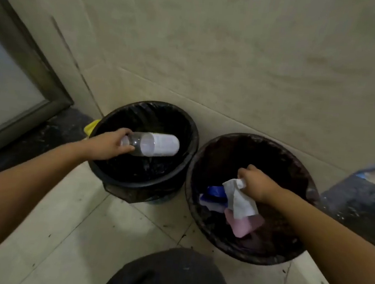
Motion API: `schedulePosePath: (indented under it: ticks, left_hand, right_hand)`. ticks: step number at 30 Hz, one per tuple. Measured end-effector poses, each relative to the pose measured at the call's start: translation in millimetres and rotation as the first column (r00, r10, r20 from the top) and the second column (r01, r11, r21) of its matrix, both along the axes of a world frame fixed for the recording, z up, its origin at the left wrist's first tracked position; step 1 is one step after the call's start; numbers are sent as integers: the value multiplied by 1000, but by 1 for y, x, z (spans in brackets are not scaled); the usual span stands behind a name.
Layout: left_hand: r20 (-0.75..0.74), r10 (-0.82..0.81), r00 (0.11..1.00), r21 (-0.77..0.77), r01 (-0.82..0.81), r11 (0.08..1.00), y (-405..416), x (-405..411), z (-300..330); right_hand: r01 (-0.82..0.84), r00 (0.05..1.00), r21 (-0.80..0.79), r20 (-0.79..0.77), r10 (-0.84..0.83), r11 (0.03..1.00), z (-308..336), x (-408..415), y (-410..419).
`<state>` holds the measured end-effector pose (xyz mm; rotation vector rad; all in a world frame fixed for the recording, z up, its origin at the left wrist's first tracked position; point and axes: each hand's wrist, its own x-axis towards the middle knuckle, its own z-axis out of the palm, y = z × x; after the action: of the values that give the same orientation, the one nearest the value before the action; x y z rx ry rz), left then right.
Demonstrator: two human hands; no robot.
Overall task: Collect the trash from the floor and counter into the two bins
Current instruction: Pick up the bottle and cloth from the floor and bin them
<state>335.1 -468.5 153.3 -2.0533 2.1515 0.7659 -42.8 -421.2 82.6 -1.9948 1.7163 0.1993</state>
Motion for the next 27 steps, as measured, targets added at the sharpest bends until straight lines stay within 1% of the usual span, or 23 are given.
schedulePosePath:
  ticks: [4, 8, 10, 13, 15, 17, 19, 24, 27]
  left_hand:
    - [171, -122, 978, 131, 100, 986, -14, -23, -43]
    - [280, -166, 945, 231, 101, 968, -22, -47, -76]
    - [308, -188, 933, 301, 92, 949, -24, -55, -89]
    - [322, -250, 913, 406, 106, 908, -30, -55, -95]
    - [333, -246, 910, 390, 105, 915, -38, -51, -87]
    - [348, -230, 909, 329, 111, 938, -43, -53, -65]
    - [363, -222, 905, 276, 123, 953, -43, -63, -28]
    - [267, -263, 927, 231, 203, 951, -25, -98, 91]
    - [209, -325, 922, 207, 283, 937, -13, -126, 176]
  right_hand:
    - [56, 995, 84, -92, -48, 995, -30, 14, -6]
    - [72, 983, 200, -180, -36, 977, -48, 22, 0]
    - [52, 977, 266, -214, 6, 963, -52, 22, 2]
    - [50, 983, 343, -182, 14, 938, -49, 16, -3]
    - [58, 987, 352, -161, -1, 934, -36, 9, -13]
    - [43, 985, 329, -173, 16, 943, -11, 0, -26]
    - [6, 983, 310, -179, 52, 951, 27, -5, -35]
    - [-106, 974, 288, -164, 158, 952, 153, -2, -36]
    - [-116, 974, 280, -156, 165, 953, 240, -4, -26]
